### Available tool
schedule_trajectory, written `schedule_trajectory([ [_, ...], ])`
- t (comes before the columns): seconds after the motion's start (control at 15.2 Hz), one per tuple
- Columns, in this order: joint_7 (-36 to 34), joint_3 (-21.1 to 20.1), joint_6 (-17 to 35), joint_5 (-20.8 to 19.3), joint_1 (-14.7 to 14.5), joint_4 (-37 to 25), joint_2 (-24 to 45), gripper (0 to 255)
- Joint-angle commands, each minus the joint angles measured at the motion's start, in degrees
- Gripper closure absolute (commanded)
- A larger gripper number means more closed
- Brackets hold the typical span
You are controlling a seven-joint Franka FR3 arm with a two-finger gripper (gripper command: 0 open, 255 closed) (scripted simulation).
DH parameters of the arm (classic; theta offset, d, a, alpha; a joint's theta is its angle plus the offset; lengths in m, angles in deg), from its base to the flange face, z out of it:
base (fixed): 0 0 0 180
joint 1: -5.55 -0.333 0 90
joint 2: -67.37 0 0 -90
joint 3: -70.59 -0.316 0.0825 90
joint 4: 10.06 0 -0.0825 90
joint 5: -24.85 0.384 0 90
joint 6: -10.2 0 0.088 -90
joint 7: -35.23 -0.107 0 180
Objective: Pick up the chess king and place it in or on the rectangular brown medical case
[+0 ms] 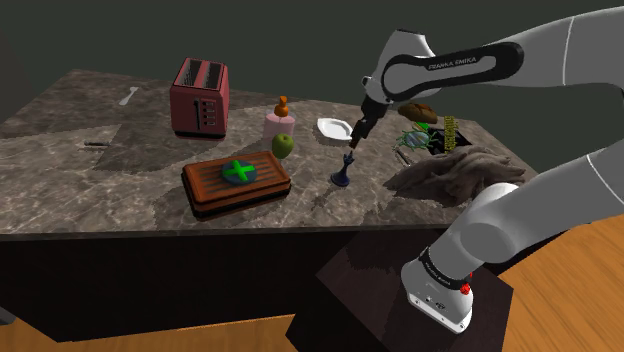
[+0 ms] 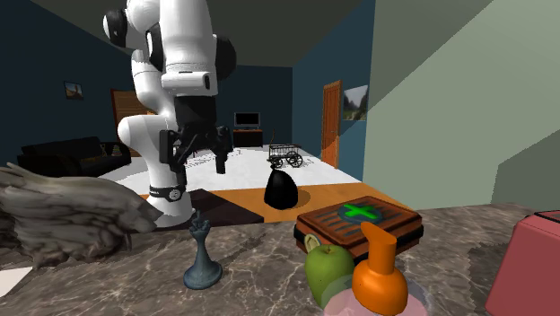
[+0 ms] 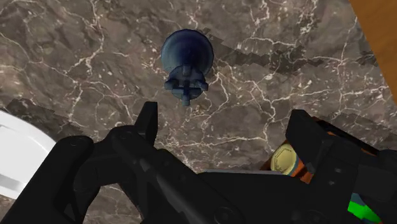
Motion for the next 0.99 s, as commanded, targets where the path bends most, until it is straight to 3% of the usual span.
schedule_trajectory([
  [0.0, 0.67, 0.45, 3.96, -0.73, 0.27, -0.01, 3.88, 0],
  [0.13, 1.37, 0.94, 7.4, -1.32, 0.54, -0.9, 8.18, 0],
  [0.66, 1.98, 1.33, 14.43, -0.78, 0.45, 1.13, 13.21, 0],
  [0.92, 1.98, 1.33, 14.43, -0.78, 0.46, 1.13, 13.21, 0],
])
